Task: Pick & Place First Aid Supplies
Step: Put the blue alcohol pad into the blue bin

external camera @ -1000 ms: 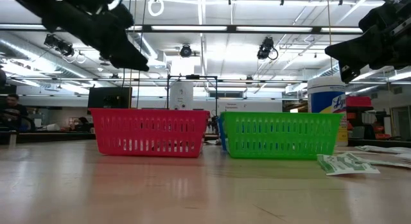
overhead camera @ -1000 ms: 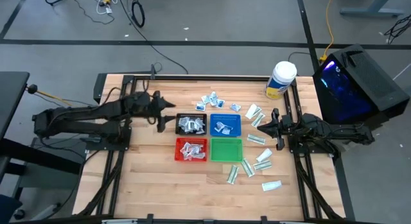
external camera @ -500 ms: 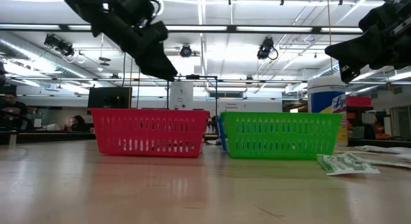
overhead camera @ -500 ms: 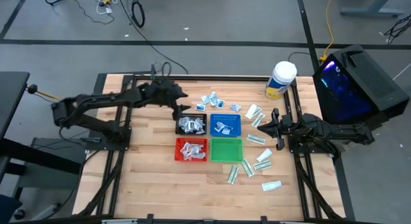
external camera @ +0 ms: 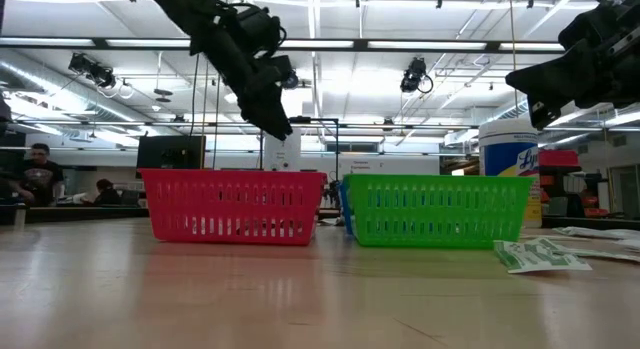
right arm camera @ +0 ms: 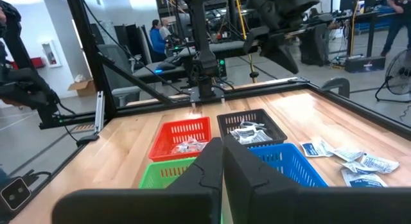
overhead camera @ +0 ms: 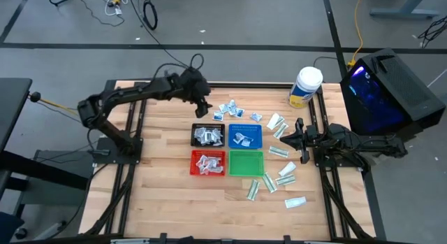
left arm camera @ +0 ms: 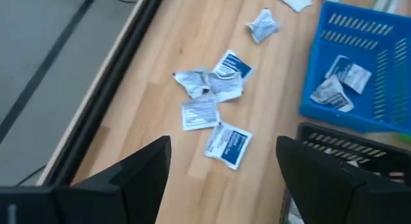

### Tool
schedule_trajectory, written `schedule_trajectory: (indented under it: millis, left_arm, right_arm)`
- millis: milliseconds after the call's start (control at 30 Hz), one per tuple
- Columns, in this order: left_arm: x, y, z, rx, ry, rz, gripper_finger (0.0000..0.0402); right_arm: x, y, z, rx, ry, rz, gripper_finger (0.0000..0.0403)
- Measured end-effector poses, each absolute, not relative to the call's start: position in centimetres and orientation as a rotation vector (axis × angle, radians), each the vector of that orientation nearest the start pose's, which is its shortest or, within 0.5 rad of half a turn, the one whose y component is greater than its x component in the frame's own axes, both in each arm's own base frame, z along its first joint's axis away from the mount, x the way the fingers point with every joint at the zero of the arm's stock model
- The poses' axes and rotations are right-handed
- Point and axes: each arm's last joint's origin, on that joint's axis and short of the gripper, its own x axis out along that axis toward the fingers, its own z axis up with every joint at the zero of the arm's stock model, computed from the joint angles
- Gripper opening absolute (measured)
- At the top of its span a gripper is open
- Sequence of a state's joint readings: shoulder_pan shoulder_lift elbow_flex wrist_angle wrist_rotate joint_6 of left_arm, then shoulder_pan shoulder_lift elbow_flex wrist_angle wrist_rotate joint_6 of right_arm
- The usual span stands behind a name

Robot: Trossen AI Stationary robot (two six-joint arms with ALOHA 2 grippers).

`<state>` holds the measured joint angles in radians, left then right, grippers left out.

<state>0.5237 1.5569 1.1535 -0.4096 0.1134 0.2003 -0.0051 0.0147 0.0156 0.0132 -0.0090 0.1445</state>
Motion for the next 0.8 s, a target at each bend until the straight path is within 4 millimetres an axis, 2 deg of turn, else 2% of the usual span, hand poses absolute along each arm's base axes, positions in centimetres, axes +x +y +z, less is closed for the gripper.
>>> schedule_trajectory:
  millis: [233,500,633,800]
  left_arm:
    - [29.5,17.9,25.3,-0.078,0.916,0.138,0.0291]
    - [28.8,19.7,24.1,-0.101,1.003,0.070,0.0291]
    - [28.9,19.8,23.8,-0.023,1.020,0.020,0.0291]
    - [29.2,19.4,23.7,0.198,1.069,-0.022,0.0291]
  right_arm:
    - [9.8,0.0,16.9,0.144,-0.014,0.005,0.0018]
    - [9.8,0.0,16.9,0.145,-0.014,0.005,0.0018]
    - [9.8,0.0,16.9,0.144,-0.013,0.005,0.0018]
    - [9.8,0.0,16.9,0.145,-0.014,0.005,0.0018]
